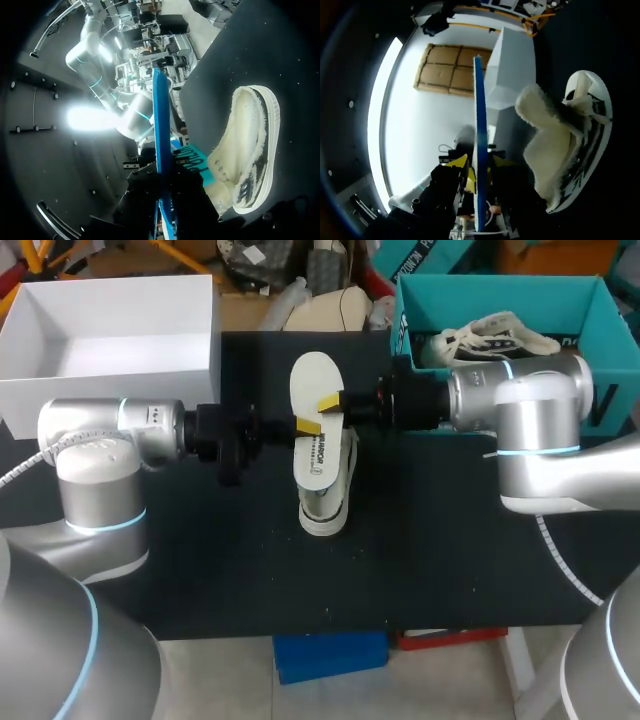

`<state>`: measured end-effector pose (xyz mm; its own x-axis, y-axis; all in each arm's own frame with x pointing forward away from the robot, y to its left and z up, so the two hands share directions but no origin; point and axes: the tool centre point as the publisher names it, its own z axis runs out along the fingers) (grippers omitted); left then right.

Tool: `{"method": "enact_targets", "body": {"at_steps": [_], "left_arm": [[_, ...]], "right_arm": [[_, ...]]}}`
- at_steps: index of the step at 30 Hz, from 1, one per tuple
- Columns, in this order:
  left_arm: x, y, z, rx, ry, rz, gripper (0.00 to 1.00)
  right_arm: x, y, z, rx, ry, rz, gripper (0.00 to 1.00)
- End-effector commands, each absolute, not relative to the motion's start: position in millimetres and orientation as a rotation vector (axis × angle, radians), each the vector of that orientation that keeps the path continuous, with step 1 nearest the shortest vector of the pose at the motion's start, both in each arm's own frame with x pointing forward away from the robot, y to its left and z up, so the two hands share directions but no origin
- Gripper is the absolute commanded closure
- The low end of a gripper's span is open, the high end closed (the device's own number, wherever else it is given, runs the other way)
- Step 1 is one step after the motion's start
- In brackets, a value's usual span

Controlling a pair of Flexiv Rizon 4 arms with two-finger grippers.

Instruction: Take the shoe out of the shoebox, open the shoe tongue, remove and reinsert the insole, then place the shoe into the shoebox

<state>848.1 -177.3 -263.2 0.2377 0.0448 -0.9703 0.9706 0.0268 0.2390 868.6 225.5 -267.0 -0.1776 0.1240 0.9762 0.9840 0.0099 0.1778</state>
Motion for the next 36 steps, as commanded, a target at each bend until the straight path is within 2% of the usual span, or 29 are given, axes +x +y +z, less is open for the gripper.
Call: {"method": "enact_targets", "body": {"at_steps": [1,20,36], "left_arm": [[840.3,-172.1,-257.0,1.344,1.102,-0.995,1.00],[773.2,-129.7,-272.9,1.588,1.416,-0.962,1.00],[766.4,-125.6,-274.3,1.609,1.444,-0.951,1.00]], "right_arm": [[856.2,213.1,-258.2,-1.284,-1.474,-1.303,0.00],[785.0,119.8,-240.9,-1.471,-1.788,-1.191,0.00],[781.1,117.4,-238.5,-1.482,-1.794,-1.183,0.00]]}}
